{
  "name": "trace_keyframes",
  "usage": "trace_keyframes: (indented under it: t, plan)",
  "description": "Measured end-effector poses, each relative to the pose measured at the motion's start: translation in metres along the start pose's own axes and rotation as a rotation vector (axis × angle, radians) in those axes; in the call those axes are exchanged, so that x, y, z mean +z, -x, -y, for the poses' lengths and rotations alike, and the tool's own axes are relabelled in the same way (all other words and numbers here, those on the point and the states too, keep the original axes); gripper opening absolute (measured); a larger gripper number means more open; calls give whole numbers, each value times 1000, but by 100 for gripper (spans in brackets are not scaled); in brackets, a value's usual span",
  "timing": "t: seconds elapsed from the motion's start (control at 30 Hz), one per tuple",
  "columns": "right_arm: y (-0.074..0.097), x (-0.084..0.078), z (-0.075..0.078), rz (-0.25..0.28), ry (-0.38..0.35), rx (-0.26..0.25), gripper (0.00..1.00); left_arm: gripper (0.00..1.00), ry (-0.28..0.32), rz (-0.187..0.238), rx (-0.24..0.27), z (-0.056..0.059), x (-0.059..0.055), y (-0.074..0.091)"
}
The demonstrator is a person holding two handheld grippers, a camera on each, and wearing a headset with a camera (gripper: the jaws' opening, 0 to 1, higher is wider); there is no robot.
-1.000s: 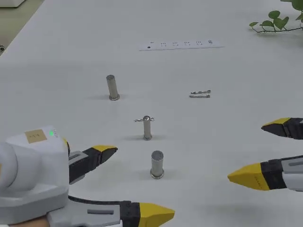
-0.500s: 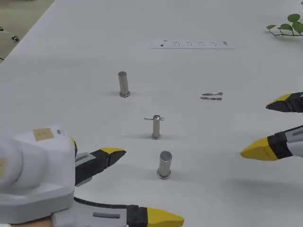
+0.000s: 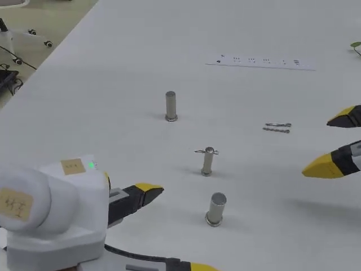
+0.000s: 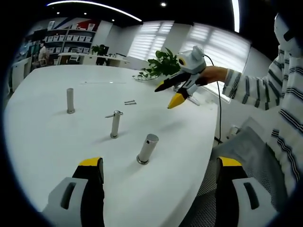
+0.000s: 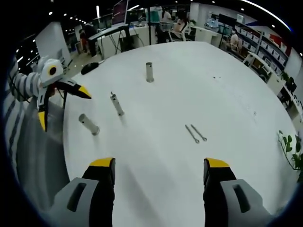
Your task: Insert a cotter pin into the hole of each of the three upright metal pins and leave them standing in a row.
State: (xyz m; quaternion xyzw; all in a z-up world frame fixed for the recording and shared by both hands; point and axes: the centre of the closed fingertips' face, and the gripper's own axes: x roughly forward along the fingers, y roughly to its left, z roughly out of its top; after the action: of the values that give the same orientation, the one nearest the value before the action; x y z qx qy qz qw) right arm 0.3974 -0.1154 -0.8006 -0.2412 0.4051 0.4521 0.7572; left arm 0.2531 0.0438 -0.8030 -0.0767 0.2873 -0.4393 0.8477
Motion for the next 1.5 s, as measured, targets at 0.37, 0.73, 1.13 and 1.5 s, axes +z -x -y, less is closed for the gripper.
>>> trace_keyframes:
  t: [0.37,0.73,1.13,1.5]
  plan:
    - [-20,16,7,-21,87,55,70,99,15,21,32,-4,3,4]
    - [-40,14,12,-84,139,81,56,99,21,31,54,-5,5,10]
    - [-66,13,29,-145,151,88,43,99,31,41,79,-2,8,20]
    - [-76,11,43,-173,131,90,36,99,49,30,87,-2,1,22]
